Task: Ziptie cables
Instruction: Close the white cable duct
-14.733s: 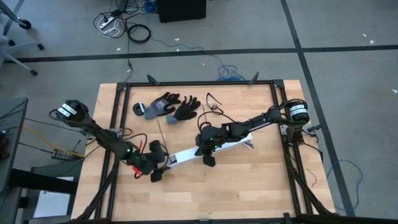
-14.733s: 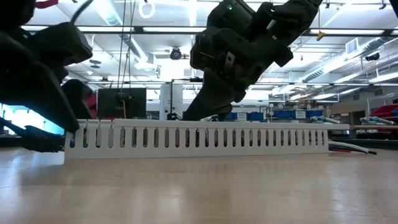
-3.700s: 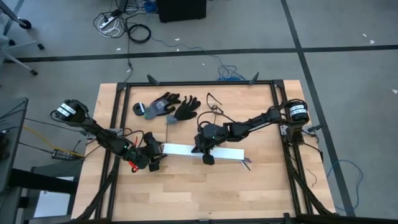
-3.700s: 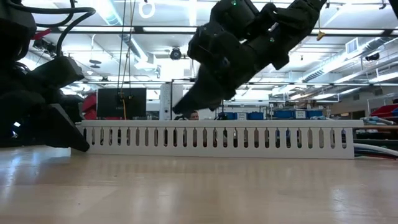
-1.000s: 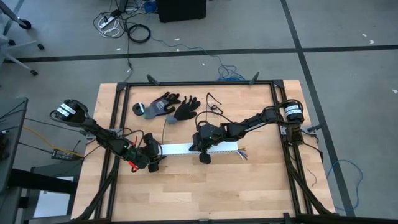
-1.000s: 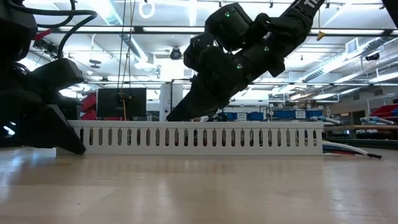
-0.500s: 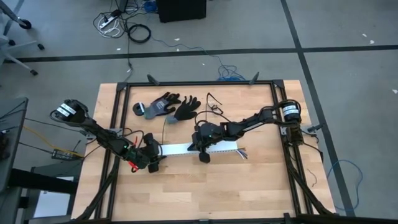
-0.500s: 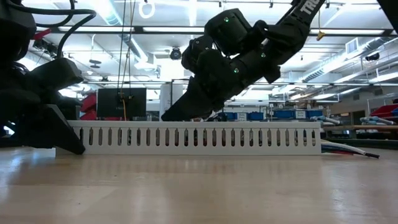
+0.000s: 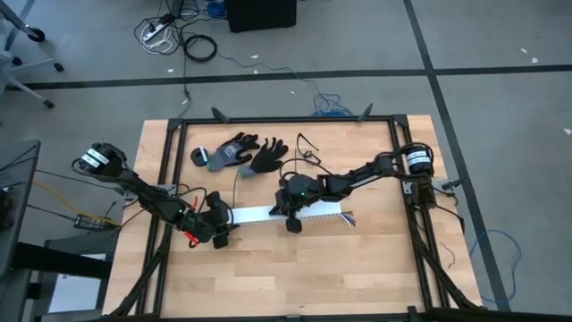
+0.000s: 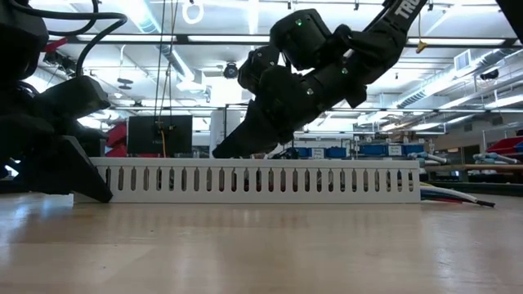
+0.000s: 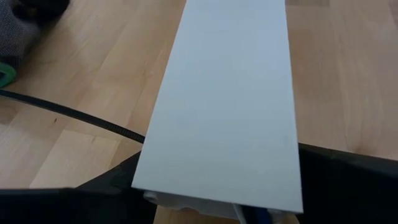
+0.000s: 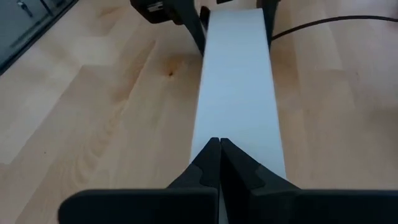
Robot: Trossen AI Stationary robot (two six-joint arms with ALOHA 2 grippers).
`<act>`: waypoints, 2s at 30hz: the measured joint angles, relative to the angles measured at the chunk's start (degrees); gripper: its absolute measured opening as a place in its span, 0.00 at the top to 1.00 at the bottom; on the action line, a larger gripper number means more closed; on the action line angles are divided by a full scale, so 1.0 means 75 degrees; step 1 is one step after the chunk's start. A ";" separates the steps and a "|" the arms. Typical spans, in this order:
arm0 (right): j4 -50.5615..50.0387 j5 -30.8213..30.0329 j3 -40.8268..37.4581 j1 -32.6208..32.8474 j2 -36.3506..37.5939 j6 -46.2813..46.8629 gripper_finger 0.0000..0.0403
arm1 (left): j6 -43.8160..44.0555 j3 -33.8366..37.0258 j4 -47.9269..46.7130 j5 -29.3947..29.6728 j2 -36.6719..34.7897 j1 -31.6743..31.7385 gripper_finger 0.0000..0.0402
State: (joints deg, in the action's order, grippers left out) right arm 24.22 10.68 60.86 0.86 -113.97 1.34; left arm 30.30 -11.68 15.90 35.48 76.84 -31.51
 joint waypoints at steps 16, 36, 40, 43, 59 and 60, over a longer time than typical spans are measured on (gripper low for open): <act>-0.1248 -0.0420 0.0017 0.0071 0.0463 0.0009 1.00 | -0.0002 -0.0006 -0.0041 0.0006 0.0000 0.0000 0.35; -0.1040 -0.0424 0.0015 0.0026 0.0967 -0.0039 0.98 | -0.0699 -0.0082 0.0654 -0.0166 -0.0073 0.0140 0.23; -0.1105 -0.0422 0.0015 0.0026 0.0967 0.0058 0.92 | -0.0471 -0.0277 0.0368 -0.0751 -0.0073 0.0224 0.17; -0.1078 -0.0421 0.0015 0.0029 0.0967 0.0067 0.86 | -0.0401 -0.0659 -0.0495 -0.0802 -0.0076 0.0227 0.15; -0.0870 -0.0511 0.0015 0.0017 0.1459 0.0087 0.50 | -0.0592 -0.4326 -0.7845 -0.0283 -0.0079 0.0388 0.14; -0.0920 -0.0511 0.0015 0.0017 0.1599 0.0030 0.50 | -0.0544 -0.4547 -0.8355 -0.0227 -0.0106 0.0388 0.14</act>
State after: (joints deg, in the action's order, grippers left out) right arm 17.33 6.85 60.97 0.99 -101.97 1.56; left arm 26.21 -45.79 -46.77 33.78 76.05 -28.60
